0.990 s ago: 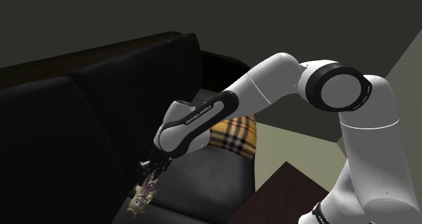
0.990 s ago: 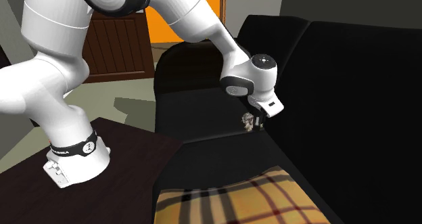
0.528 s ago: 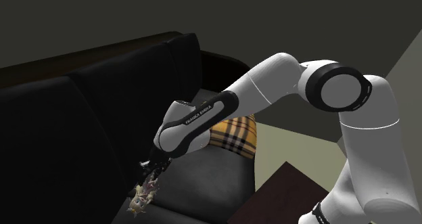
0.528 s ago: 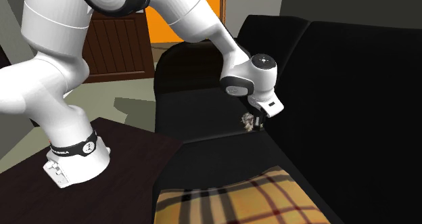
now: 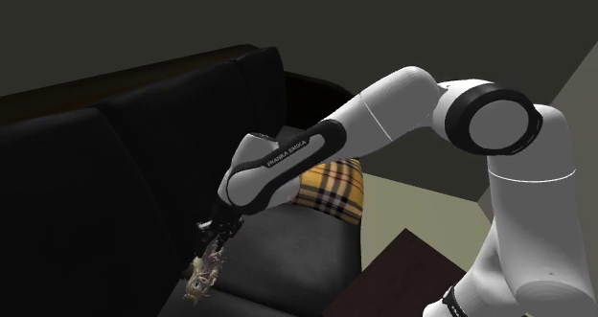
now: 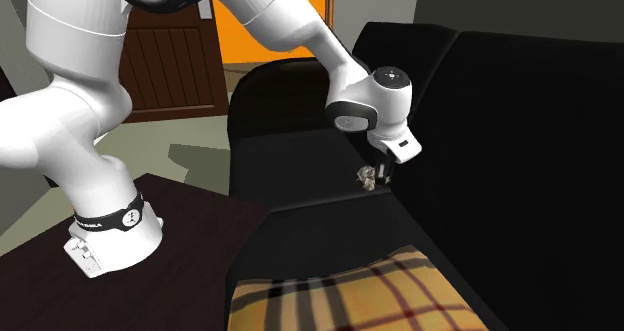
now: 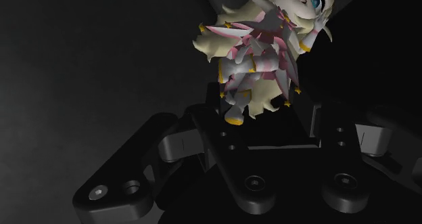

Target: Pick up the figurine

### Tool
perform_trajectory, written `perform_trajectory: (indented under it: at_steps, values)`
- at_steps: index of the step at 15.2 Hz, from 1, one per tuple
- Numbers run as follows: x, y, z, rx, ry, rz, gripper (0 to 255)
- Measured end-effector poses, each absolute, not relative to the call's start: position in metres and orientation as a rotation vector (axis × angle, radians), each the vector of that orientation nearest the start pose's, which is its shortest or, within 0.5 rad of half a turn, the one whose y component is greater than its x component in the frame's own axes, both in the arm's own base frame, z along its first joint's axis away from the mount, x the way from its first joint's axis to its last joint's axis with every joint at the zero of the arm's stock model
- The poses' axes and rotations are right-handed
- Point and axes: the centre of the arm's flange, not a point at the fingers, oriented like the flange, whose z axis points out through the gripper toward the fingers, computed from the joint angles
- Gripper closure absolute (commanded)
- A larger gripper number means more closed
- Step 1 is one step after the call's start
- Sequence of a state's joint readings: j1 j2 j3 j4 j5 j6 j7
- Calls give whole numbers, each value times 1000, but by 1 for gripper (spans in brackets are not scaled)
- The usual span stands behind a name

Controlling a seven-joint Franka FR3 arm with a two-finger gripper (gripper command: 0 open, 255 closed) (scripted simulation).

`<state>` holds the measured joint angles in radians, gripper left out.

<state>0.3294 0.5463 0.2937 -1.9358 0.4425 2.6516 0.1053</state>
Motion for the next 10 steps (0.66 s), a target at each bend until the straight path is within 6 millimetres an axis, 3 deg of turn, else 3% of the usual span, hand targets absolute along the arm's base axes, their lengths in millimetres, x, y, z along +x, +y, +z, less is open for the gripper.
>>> perform_trajectory:
  at_steps: [10]
  values:
    - [532,356,278,-2718,-119,-22,255]
